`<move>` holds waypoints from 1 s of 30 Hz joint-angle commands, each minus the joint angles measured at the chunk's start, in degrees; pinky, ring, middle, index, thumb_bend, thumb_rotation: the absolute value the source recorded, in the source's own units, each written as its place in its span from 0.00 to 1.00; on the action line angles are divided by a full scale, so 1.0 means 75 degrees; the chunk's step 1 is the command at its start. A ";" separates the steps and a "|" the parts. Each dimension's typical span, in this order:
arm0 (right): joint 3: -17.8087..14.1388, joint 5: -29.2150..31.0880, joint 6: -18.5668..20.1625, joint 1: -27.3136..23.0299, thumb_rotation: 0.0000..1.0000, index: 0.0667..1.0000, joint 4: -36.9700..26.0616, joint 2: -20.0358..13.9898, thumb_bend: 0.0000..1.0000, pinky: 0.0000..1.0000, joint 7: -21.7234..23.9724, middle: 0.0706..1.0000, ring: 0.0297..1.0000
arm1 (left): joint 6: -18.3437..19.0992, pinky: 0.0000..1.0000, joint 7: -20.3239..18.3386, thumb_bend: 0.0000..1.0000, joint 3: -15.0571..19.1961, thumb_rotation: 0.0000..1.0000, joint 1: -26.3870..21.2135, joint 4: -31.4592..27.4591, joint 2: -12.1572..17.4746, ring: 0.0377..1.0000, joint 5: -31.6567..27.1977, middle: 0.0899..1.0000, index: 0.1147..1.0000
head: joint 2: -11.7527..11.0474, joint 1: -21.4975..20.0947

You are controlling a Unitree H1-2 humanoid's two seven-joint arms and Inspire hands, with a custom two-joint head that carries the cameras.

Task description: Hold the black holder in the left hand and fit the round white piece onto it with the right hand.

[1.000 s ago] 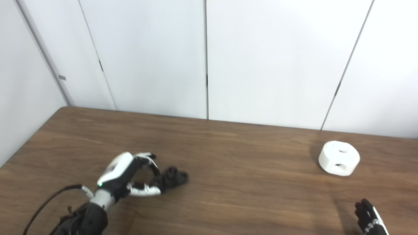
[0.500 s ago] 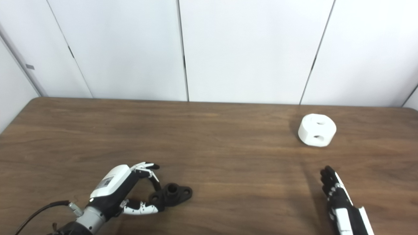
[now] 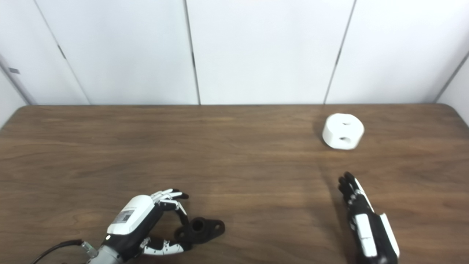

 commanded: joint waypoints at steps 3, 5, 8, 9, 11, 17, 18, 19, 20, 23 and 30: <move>0.0049 0.0015 0.0143 0.0111 0.96 0.95 -0.0206 0.0041 0.57 1.00 -0.0030 0.94 0.96 | -0.0138 0.92 -0.0197 0.50 -0.0286 0.04 0.0097 0.0440 -0.0038 0.91 0.0159 0.84 0.43 | 0.0018 -0.0103; 0.0044 0.0022 0.0159 0.0107 0.95 0.94 -0.0202 0.0028 0.58 1.00 -0.0042 0.94 0.96 | -0.0198 0.92 -0.0164 0.50 -0.0321 0.04 0.0105 0.0508 -0.0079 0.90 0.0219 0.83 0.43 | 0.0019 -0.0122; 0.0048 -0.0034 0.0202 0.0097 0.95 0.95 -0.0221 -0.0012 0.59 1.00 -0.0056 0.94 0.96 | -0.0261 0.92 -0.0115 0.50 -0.0373 0.04 0.0123 0.0583 -0.0133 0.90 0.0324 0.82 0.43 | 0.0020 -0.0189; 0.0046 -0.0024 0.0201 0.0093 0.95 0.95 -0.0218 -0.0029 0.58 1.00 -0.0044 0.94 0.97 | -0.0276 0.92 -0.0087 0.50 -0.0401 0.04 0.0121 0.0612 -0.0146 0.90 0.0378 0.82 0.43 | 0.0012 -0.0222; 0.0026 -0.0023 0.0217 0.0083 0.95 0.94 -0.0212 -0.0040 0.57 1.00 -0.0054 0.94 0.97 | -0.0294 0.92 -0.0034 0.50 -0.0438 0.04 0.0118 0.0666 -0.0180 0.90 0.0451 0.82 0.43 | -0.0004 -0.0257; -0.0096 -0.0403 0.0709 0.0016 0.85 0.92 -0.0622 -0.0195 0.59 1.00 -0.0203 0.93 0.97 | -0.0438 0.91 0.0166 0.50 -0.0457 0.04 0.0101 0.0880 -0.0275 0.91 0.0381 0.82 0.43 | -0.0045 -0.0285; -0.0129 -0.0437 0.0843 -0.0025 0.83 0.92 -0.0725 -0.0244 0.59 1.00 -0.0212 0.93 0.97 | -0.0434 0.91 0.0161 0.50 -0.0453 0.04 0.0097 0.0901 -0.0287 0.91 0.0334 0.83 0.43 | -0.0061 -0.0284; -0.0168 -0.0427 0.0912 -0.0079 0.79 0.91 -0.0784 -0.0284 0.61 1.00 -0.0212 0.93 0.97 | -0.0426 0.91 0.0153 0.50 -0.0448 0.04 0.0095 0.0916 -0.0300 0.91 0.0286 0.83 0.43 | -0.0069 -0.0292; -0.0195 -0.0412 0.0952 -0.0117 0.77 0.91 -0.0808 -0.0306 0.61 1.00 -0.0207 0.92 0.97 | -0.0419 0.91 0.0146 0.50 -0.0446 0.04 0.0089 0.0929 -0.0310 0.92 0.0259 0.83 0.43 | -0.0089 -0.0305; -0.0289 -0.0370 0.1099 -0.0260 0.72 0.90 -0.0969 -0.0398 0.63 1.00 -0.0211 0.92 0.97 | -0.0467 0.90 0.0203 0.50 -0.0432 0.04 0.0100 0.0951 -0.0325 0.92 0.0235 0.84 0.43 | -0.0089 -0.0305; -0.0557 -0.1459 0.1753 -0.1087 0.64 0.90 -0.1509 -0.1022 0.63 0.95 -0.0449 0.94 0.96 | -0.0564 0.89 0.0291 0.50 -0.0414 0.04 0.0085 0.1032 -0.0301 0.91 0.0227 0.83 0.43 | -0.0278 -0.0601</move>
